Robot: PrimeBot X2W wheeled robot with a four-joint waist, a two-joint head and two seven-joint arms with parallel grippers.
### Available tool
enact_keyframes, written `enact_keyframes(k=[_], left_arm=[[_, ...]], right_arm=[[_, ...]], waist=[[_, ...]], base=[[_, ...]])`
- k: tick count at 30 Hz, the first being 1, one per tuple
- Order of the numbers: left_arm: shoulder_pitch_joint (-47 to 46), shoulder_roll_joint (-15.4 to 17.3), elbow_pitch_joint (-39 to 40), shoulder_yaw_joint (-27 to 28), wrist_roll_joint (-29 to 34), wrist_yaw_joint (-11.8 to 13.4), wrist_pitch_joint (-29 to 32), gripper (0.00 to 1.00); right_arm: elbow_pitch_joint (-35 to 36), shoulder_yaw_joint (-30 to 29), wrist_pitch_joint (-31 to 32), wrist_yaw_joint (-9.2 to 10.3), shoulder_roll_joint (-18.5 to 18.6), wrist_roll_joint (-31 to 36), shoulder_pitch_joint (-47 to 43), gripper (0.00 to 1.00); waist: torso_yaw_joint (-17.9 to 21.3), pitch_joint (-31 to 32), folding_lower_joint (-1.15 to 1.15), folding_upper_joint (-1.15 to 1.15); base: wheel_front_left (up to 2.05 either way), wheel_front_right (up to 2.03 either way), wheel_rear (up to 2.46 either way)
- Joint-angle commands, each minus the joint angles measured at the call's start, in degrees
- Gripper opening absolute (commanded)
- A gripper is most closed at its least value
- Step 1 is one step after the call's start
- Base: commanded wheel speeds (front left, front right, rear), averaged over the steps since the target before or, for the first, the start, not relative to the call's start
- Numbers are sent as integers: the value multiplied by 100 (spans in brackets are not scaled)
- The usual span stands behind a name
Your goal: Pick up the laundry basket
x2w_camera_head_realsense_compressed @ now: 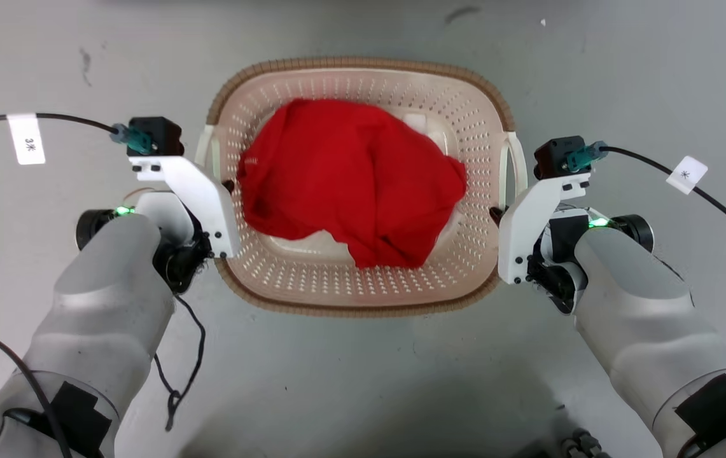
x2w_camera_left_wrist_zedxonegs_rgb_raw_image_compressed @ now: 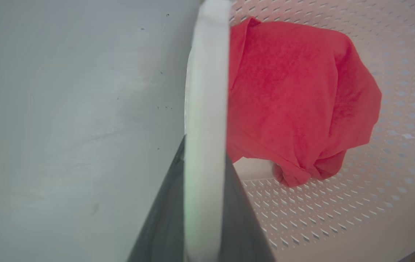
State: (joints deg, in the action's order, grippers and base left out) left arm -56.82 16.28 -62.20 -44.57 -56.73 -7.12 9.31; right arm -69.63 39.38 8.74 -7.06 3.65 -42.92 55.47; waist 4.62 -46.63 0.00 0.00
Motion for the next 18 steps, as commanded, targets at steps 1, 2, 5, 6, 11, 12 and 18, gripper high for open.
enact_keyframes(k=[1,2,5,6,11,12,18], left_arm=[[19,-200,65,-42,-110,-67,52,0],[49,-226,50,-70,-159,-68,87,0],[171,-302,15,-156,-325,-69,235,0],[212,-315,4,-182,-384,-69,284,0],[442,-373,17,-400,-538,-73,459,0],[491,-387,6,-432,-585,-73,504,0],[680,-431,-40,-524,-842,-74,794,0]], right_arm=[[70,93,51,-78,-147,-29,6,0],[53,121,106,-78,-152,-65,2,0],[33,232,365,-79,-164,-183,-101,0],[21,258,441,-79,-166,-231,-130,0],[12,394,765,-80,-175,-408,-321,0],[4,419,848,-80,-178,-444,-352,0],[-37,478,1309,-81,-186,-687,-501,0]], waist=[[-40,196,0,0],[-45,293,0,0],[-54,616,0,0],[-53,744,0,0],[-68,1396,0,0],[-69,1519,0,0],[-82,2137,0,0]], base=[[0,0,0],[0,0,0],[0,0,0],[0,0,0],[0,0,0],[0,0,0],[0,0,0]])
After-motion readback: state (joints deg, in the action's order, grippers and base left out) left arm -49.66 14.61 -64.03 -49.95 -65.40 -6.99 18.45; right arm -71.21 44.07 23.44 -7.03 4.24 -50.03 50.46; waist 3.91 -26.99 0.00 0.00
